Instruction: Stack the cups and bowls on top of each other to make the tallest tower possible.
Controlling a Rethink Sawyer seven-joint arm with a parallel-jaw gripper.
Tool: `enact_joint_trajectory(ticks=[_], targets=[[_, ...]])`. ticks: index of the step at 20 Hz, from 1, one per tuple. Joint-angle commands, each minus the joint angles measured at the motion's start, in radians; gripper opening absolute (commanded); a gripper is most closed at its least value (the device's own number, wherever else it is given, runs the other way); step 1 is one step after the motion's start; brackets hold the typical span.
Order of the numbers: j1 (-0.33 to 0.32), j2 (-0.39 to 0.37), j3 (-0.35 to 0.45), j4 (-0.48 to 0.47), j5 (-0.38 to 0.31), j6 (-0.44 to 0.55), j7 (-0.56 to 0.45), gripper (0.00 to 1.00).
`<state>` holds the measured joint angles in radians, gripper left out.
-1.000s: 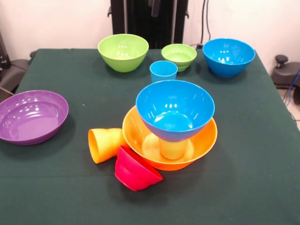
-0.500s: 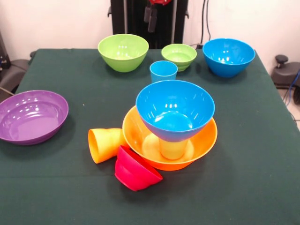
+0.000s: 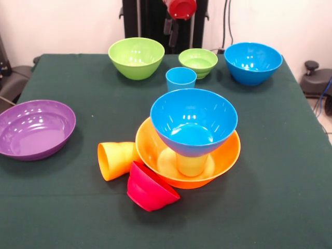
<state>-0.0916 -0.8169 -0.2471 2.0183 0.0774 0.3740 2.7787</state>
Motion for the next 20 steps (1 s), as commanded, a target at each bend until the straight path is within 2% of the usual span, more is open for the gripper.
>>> enact_joint_trajectory(ticks=[1, 9, 20], targets=[[0.012, 0.102, 0.094, 0.003, -0.065, -0.088, -0.001, 1.00], [0.009, 0.155, 0.098, -0.020, -0.063, -0.136, 0.004, 1.00], [0.039, 0.242, 0.096, -0.076, -0.033, -0.189, 0.031, 1.00]])
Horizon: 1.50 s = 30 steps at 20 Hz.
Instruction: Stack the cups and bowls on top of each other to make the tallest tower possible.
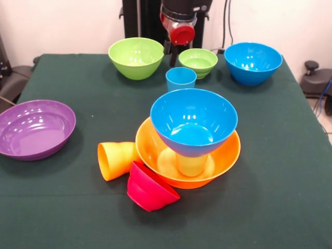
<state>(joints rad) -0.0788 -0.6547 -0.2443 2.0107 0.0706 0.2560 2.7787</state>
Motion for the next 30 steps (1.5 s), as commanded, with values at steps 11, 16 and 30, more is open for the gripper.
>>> enact_joint_trajectory(ticks=[11, 16, 30], targets=[[0.037, 0.113, 0.109, -0.058, -0.013, -0.113, 0.043, 1.00], [0.024, 0.139, 0.110, -0.070, -0.036, -0.122, 0.013, 1.00], [0.020, 0.126, 0.108, -0.052, -0.058, -0.127, 0.001, 1.00]])
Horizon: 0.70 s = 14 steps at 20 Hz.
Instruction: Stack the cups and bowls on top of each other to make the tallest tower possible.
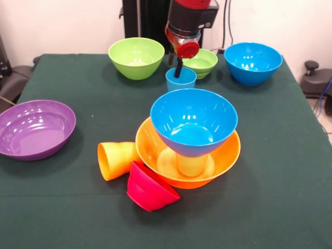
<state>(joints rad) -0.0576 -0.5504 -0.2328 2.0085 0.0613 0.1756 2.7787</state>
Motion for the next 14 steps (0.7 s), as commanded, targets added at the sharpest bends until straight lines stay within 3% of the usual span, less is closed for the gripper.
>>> enact_joint_trajectory(ticks=[1, 14], targets=[[0.003, 0.032, 0.097, -0.056, -0.047, -0.054, 0.004, 1.00], [0.055, 0.116, 0.049, -0.119, -0.032, -0.094, 0.025, 1.00]])
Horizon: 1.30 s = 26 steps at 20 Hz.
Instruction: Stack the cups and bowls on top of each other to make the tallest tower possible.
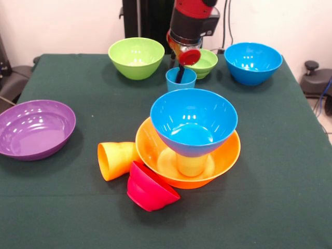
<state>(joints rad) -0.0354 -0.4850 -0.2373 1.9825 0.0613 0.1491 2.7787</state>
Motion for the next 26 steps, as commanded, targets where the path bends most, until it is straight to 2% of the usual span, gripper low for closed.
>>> enact_joint_trajectory(ticks=[1, 6, 18, 24, 25, 26], targets=[[0.034, 0.047, 0.053, -0.093, -0.033, -0.065, 0.023, 1.00], [0.019, 0.064, 0.080, -0.088, -0.022, -0.079, 0.029, 1.00], [0.042, 0.146, 0.070, -0.132, 0.001, -0.126, 0.049, 1.00], [0.035, 0.143, 0.077, -0.131, 0.003, -0.116, 0.048, 1.00], [0.035, 0.144, 0.079, -0.131, 0.004, -0.117, 0.049, 0.00], [0.030, 0.142, 0.084, -0.128, 0.002, -0.118, 0.048, 0.00]])
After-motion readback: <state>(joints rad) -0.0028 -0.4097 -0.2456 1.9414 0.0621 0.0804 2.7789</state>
